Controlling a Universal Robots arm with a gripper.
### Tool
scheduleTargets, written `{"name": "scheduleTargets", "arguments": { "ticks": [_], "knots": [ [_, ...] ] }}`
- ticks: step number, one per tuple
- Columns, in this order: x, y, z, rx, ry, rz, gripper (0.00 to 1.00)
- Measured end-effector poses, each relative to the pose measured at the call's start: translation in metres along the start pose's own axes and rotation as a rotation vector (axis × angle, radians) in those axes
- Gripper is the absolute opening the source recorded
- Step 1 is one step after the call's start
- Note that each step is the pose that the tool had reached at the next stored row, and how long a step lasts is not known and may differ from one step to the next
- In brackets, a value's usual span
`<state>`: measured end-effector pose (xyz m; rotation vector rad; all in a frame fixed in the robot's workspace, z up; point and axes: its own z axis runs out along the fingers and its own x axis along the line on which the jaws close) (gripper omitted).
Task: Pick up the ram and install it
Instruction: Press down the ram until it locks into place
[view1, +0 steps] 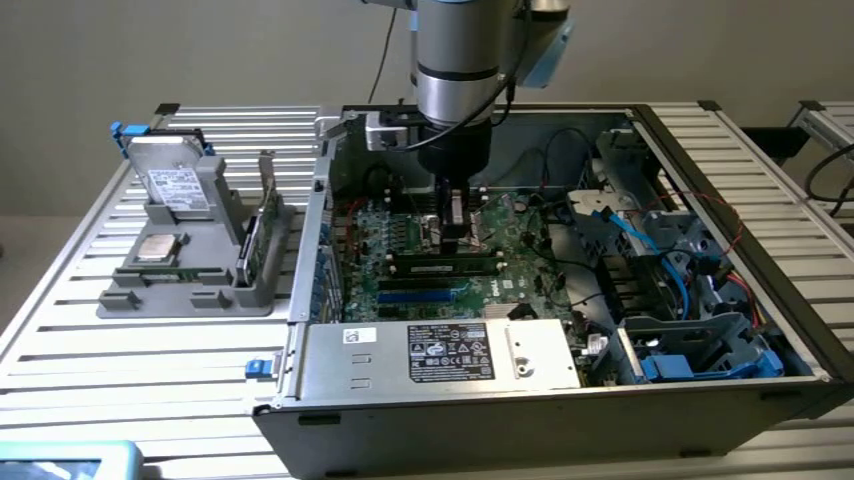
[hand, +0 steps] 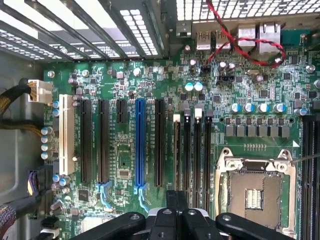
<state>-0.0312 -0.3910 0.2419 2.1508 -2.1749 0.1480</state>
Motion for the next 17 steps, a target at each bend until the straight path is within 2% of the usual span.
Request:
{"name": "scheduleTargets", "arguments": {
  "ticks": [4,5,12,17],
  "knots": [
    [0.0001,-0.0068,-0.0002,-0.0006,-0.0003,0.000,0.11],
    [0.0002,-0.0069,-0.0001,-0.0032,-0.0003,0.000,0.11],
    [0.0003,-0.0072,-0.0003,-0.0040,0.0001,0.003,0.11],
    [0.0003,-0.0072,-0.0001,-0.0123,0.0009,0.070,0.11]
  ]
}}
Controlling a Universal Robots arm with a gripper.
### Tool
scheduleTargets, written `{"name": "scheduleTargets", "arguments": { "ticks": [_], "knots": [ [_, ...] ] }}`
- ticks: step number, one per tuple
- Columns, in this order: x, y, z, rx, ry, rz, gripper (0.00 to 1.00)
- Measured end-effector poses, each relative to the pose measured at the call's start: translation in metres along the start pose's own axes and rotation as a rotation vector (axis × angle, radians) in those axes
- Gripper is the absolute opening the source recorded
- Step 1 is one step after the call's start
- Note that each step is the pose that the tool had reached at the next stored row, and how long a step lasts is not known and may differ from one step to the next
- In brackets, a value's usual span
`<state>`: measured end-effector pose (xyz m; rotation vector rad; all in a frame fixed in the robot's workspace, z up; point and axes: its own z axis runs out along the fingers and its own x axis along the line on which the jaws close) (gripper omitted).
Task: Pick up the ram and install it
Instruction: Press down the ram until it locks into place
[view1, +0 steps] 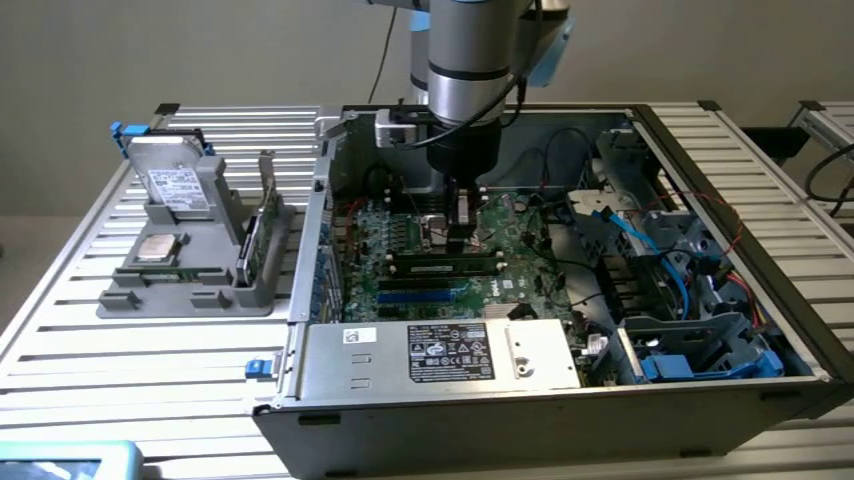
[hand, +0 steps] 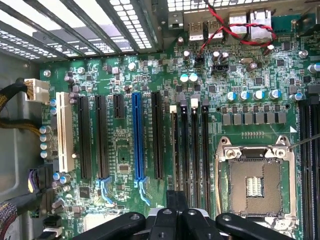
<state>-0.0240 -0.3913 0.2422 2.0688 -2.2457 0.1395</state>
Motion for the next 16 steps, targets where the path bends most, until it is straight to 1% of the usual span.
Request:
{"name": "scheduleTargets", "arguments": {
  "ticks": [6,8,16],
  "knots": [
    [-0.0001,0.0000,0.0006,-0.0114,0.0006,0.091,0.11],
    [-0.0001,0.0000,0.0008,-0.0136,0.0009,0.109,0.11],
    [-0.0002,0.0000,0.0013,-0.0267,0.0017,0.222,0.11]
  ]
}}
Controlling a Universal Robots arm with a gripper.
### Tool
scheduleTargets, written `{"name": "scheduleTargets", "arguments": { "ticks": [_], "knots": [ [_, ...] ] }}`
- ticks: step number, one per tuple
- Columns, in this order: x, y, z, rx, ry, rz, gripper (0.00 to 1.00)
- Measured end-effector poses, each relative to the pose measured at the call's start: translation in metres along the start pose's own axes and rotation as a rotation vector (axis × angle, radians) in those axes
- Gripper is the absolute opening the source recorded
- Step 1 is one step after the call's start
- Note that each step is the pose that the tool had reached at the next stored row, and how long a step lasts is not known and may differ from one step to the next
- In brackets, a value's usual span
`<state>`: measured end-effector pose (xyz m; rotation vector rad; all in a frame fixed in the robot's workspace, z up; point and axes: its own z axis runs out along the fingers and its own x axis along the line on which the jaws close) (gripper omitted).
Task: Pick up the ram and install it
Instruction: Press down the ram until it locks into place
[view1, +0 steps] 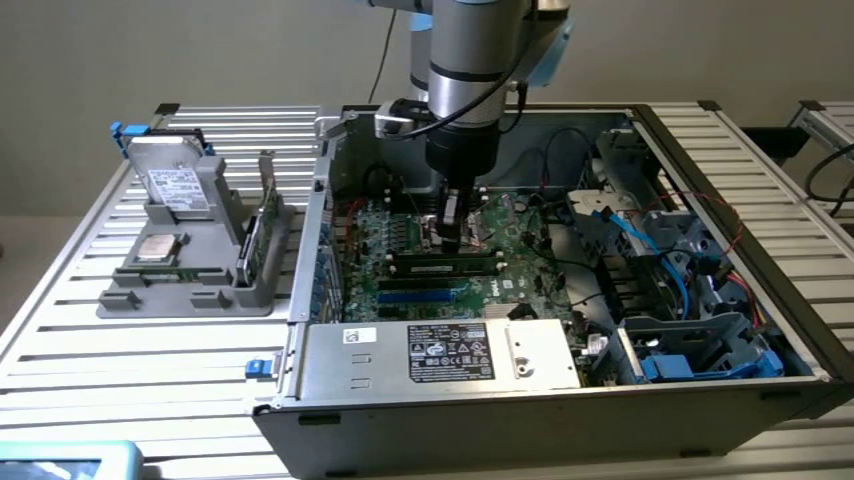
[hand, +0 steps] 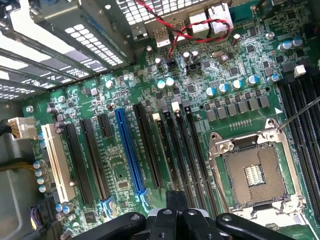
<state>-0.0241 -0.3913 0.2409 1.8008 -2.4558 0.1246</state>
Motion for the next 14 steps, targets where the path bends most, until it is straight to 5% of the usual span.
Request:
{"name": "scheduleTargets", "arguments": {
  "ticks": [6,14],
  "knots": [
    [-0.0001,0.0000,0.0001,-0.0059,-0.0007,0.081,0.11],
    [-0.0001,0.0000,0.0001,0.0155,-0.0112,0.169,0.11]
  ]
}}
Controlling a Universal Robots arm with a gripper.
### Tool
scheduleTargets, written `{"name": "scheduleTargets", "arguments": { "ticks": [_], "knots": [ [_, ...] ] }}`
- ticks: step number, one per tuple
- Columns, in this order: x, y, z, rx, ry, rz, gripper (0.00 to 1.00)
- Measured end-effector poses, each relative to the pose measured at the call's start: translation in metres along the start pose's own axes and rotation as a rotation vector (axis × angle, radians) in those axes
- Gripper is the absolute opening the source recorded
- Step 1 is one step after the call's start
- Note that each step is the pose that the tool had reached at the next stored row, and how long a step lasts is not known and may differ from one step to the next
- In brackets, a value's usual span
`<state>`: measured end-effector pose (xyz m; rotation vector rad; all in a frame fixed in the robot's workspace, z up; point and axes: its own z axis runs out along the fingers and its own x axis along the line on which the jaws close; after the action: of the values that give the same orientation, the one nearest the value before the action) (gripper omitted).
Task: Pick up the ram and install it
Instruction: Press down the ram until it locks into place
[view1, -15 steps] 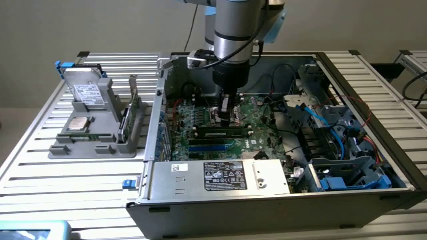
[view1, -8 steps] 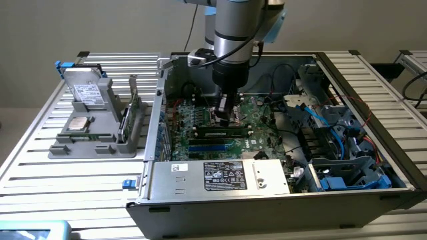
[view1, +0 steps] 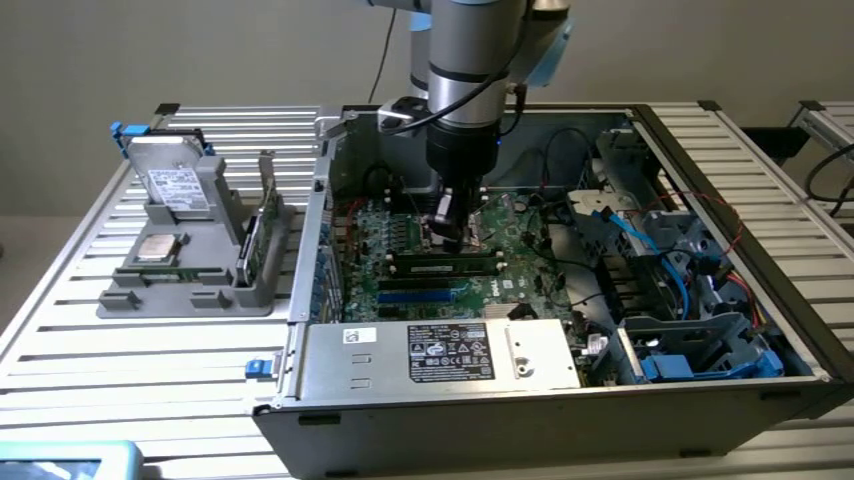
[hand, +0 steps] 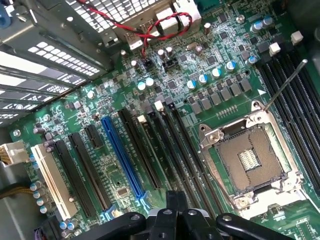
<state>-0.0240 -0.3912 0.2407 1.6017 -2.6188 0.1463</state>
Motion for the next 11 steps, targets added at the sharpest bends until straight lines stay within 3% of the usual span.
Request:
{"name": "scheduleTargets", "arguments": {
  "ticks": [11],
  "knots": [
    [0.0000,0.0000,0.0000,0.0207,-0.0117,0.118,0.11]
  ]
}}
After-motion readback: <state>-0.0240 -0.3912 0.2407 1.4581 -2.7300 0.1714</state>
